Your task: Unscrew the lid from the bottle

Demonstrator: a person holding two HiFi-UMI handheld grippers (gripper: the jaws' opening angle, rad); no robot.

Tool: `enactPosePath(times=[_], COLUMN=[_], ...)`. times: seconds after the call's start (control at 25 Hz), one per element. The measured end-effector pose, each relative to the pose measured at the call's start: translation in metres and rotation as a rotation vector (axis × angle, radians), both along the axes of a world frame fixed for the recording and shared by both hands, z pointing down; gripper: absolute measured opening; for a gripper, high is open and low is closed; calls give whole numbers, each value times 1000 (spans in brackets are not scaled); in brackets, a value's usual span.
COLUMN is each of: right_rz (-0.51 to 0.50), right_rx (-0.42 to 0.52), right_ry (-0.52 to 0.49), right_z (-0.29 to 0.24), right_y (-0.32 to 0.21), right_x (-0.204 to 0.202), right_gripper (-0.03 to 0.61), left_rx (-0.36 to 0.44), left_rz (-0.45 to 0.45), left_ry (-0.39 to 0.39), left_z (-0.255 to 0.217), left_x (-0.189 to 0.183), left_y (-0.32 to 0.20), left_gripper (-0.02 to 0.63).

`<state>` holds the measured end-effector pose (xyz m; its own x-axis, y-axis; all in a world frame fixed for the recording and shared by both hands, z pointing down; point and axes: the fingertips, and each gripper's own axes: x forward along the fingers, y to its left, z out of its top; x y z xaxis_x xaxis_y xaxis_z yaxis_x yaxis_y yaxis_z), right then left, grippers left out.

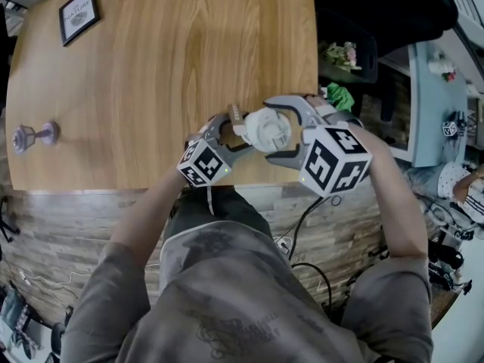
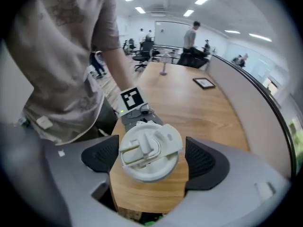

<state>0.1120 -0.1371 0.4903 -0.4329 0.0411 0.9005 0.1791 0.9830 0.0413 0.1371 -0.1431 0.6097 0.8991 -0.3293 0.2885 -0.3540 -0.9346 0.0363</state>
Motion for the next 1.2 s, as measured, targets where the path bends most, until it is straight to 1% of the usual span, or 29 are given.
enactPosePath(times=[0.12, 0.28, 0.36, 0.44, 0.56, 0.68, 0.84, 0.92, 1.0, 1.08, 1.2], right_rz=[346, 849, 1081, 1261, 1438, 1529, 1597, 1607, 1584, 1538, 1428], right_rx=[-10, -33, -39, -30, 36, 76, 133, 160, 172, 163, 128], right_ry=[-82, -237, -316, -376, -411, -425, -428, -430, -427, -413, -385], right_z=[-8, -19, -23, -22, -15, -8, -4, -5, -6, -6, -4], right_y=[-11, -14, -17, -21, -26, -30, -39, -42, -43, -44, -43], right_x=[6, 12, 13, 13, 16, 18, 21, 22, 20, 17, 15], right_gripper=[437, 438, 437, 437, 437, 437, 437, 437, 437, 434, 433], left_rx=[1, 3, 2, 1, 1, 3, 2, -1, -5, -3, 4], left_rz=[0, -4, -4, -4, -6, -7, -8, -12, -21, -33, -40], left_ry=[-1, -4, -4, -4, -5, -5, -6, -3, 3, -1, -12], left_z=[0, -1, -1, -1, -1, -1, 0, 0, 0, -1, 0], left_x=[0, 0, 0, 0, 0, 0, 0, 0, -1, -1, 0], left_y=[-1, 0, 0, 0, 0, 0, -1, -1, -2, -2, -2], left_gripper=[304, 304, 305, 304, 305, 304, 304, 304, 304, 302, 301])
